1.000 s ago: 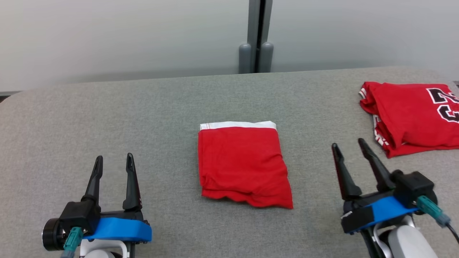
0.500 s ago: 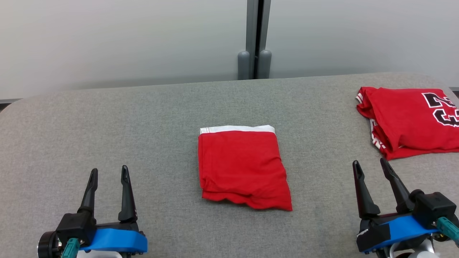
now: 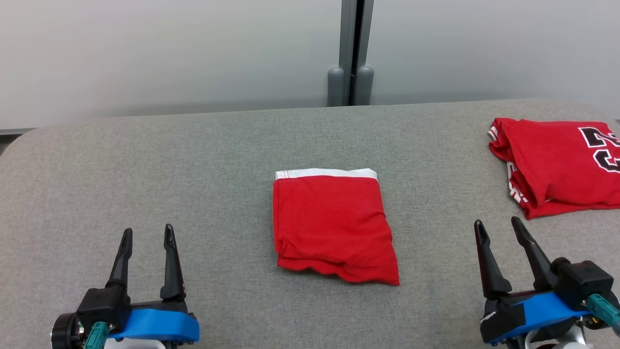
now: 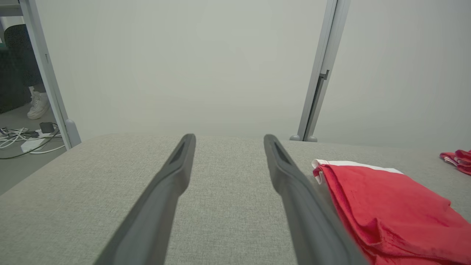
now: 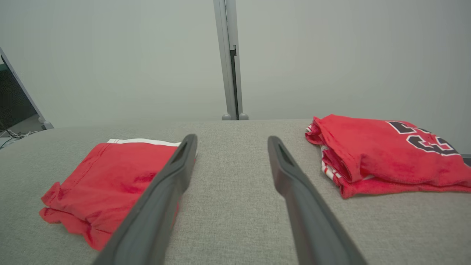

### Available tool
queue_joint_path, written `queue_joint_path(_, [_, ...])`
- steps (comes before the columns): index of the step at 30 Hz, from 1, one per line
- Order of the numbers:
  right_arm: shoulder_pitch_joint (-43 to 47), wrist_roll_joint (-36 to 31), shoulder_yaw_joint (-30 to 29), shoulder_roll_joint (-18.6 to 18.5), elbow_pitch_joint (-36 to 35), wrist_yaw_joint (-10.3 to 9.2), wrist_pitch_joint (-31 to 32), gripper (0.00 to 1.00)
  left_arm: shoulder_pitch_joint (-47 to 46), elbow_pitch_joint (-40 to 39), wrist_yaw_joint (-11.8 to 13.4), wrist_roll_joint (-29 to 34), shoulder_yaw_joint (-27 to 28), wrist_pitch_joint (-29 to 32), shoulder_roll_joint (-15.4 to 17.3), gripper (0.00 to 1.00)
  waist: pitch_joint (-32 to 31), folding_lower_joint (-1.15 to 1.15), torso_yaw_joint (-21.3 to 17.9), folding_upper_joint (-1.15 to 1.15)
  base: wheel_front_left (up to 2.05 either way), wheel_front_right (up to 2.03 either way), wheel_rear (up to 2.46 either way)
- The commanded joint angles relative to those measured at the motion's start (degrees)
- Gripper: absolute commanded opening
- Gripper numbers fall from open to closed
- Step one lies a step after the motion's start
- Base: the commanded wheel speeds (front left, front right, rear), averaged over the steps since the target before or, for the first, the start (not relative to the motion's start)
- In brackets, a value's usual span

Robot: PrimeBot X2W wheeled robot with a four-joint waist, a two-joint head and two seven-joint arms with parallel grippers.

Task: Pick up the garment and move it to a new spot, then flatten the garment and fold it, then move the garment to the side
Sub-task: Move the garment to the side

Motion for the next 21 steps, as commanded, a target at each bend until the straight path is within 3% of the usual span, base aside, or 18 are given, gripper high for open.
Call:
queue_joint_path(1, [-0.12, -0.29, -0.30, 0.12, 0.06, 0.03, 0.25, 1.00, -0.68, -0.10, 0.32, -0.15, -0.26, -0.25, 0.45, 1.00, 0.20, 0.00, 0.12, 0.00, 0.00, 0.00, 0.00])
queue_joint_path(11, [-10.60, -1.89, 2.85, -0.29, 2.87, 0.03, 2.49, 1.00, -2.95, -0.29, 0.37, -0.34, -0.88, -0.25, 0.35, 1.00, 2.32, 0.00, 1.72, 0.00, 0.00, 0.00, 0.00])
queue_joint_path(21, [-21.26, -2.13, 5.33, -1.71, 17.06, 0.03, 5.01, 1.00, -6.51, 0.45, 0.09, -1.09, -2.76, -0.26, -0.29, 1.00, 6.97, 0.00, 6.82, 0.00, 0.00, 0.00, 0.00])
